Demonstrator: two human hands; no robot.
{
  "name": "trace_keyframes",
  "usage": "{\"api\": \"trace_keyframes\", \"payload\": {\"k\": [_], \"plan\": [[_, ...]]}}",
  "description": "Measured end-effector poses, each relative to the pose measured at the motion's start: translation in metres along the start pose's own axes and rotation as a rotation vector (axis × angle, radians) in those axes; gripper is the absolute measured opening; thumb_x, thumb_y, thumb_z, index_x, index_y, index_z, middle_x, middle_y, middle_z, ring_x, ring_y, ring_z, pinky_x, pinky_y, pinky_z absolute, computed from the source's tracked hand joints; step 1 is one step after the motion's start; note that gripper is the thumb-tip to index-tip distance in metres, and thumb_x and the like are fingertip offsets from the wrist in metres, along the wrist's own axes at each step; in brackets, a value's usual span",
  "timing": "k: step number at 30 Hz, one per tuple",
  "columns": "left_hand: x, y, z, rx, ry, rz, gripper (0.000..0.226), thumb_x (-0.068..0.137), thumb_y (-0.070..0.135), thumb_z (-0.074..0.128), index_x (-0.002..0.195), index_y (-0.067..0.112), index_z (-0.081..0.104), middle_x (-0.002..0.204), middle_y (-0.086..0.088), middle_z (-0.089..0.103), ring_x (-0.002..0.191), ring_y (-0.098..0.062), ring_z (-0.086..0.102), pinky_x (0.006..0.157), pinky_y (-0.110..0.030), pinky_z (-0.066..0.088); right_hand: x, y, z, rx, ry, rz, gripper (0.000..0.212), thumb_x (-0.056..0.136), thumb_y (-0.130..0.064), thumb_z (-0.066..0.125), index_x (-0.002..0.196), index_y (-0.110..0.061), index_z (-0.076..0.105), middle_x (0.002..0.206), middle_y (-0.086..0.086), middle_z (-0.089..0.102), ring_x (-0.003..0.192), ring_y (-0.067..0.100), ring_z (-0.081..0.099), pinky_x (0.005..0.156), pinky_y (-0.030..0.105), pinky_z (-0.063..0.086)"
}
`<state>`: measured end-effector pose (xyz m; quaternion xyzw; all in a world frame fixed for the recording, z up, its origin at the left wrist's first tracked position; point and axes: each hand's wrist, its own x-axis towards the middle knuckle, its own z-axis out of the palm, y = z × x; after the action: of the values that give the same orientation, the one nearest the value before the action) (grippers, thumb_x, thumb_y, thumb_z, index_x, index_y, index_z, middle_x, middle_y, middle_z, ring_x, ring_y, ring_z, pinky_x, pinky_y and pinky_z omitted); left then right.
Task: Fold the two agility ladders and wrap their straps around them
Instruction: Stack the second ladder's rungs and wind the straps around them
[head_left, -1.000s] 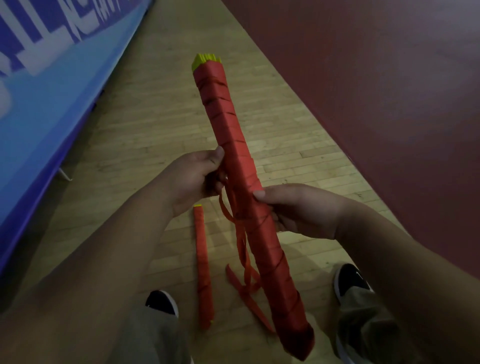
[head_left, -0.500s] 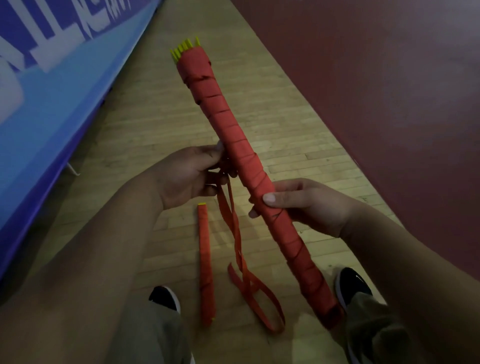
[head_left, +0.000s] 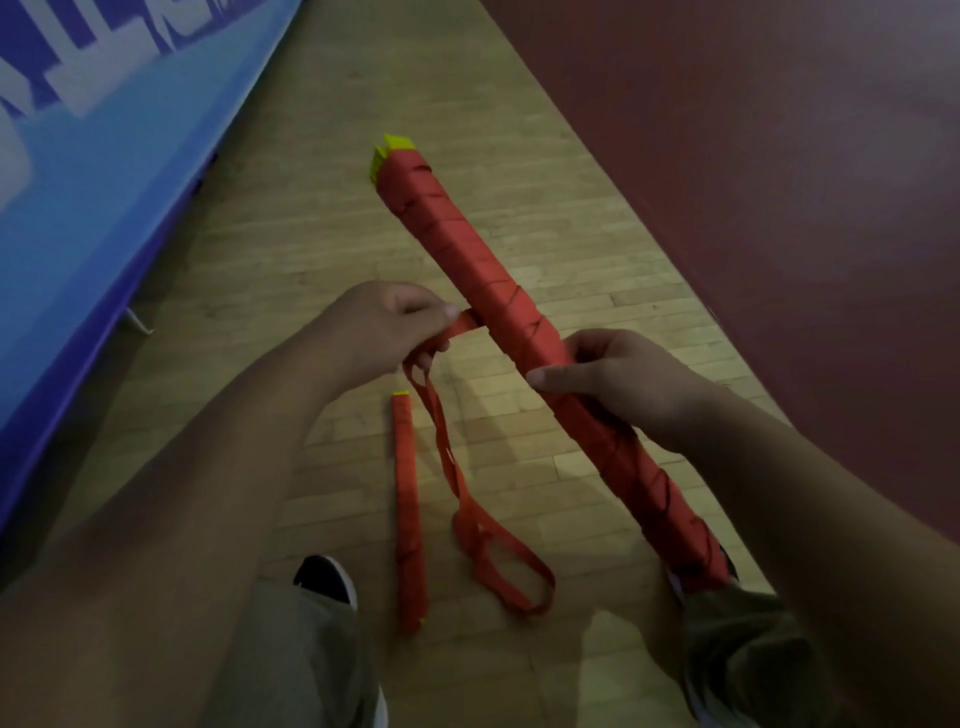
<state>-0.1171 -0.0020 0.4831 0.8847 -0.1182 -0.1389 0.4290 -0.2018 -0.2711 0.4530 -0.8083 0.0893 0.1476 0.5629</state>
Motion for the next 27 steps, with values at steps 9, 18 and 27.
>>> {"api": "trace_keyframes", "payload": {"k": [9, 18, 27], "plan": [[0.003, 0.000, 0.011, -0.024, -0.021, -0.029, 0.031, 0.102, 0.046, 0.070, 0.089, 0.020, 0.083, 0.083, -0.005, 0.080, 0.078, -0.020, 0.072, 0.068, -0.036, 0.055, 0.005, 0.003, 0.014, -0.448, 0.088, 0.038, 0.057, 0.079, -0.056, 0.093, 0.117, -0.023, 0.065, 0.102, -0.001, 0.074, 0.090, 0.017, 0.074, 0.082, 0.041, 0.064], [-0.001, 0.013, 0.035, 0.129, 0.116, -0.059, 0.057, 0.093, 0.076, 0.065, 0.083, 0.022, 0.078, 0.073, 0.004, 0.076, 0.070, -0.010, 0.072, 0.068, -0.035, 0.054, 0.007, 0.010, 0.022, -0.427, 0.008, 0.078, 0.050, 0.076, -0.061, 0.093, 0.110, -0.029, 0.077, 0.094, -0.004, 0.080, 0.088, 0.017, 0.077, 0.084, 0.038, 0.064], [-0.005, 0.026, 0.053, 0.272, 0.290, -0.113, 0.070, 0.092, 0.081, 0.060, 0.062, 0.017, 0.065, 0.060, -0.002, 0.063, 0.058, -0.022, 0.067, 0.056, -0.034, 0.046, 0.005, 0.015, 0.027, -0.374, 0.002, 0.023, 0.042, 0.085, -0.047, 0.091, 0.119, -0.035, 0.071, 0.097, -0.005, 0.077, 0.090, 0.016, 0.075, 0.085, 0.038, 0.061]]}}
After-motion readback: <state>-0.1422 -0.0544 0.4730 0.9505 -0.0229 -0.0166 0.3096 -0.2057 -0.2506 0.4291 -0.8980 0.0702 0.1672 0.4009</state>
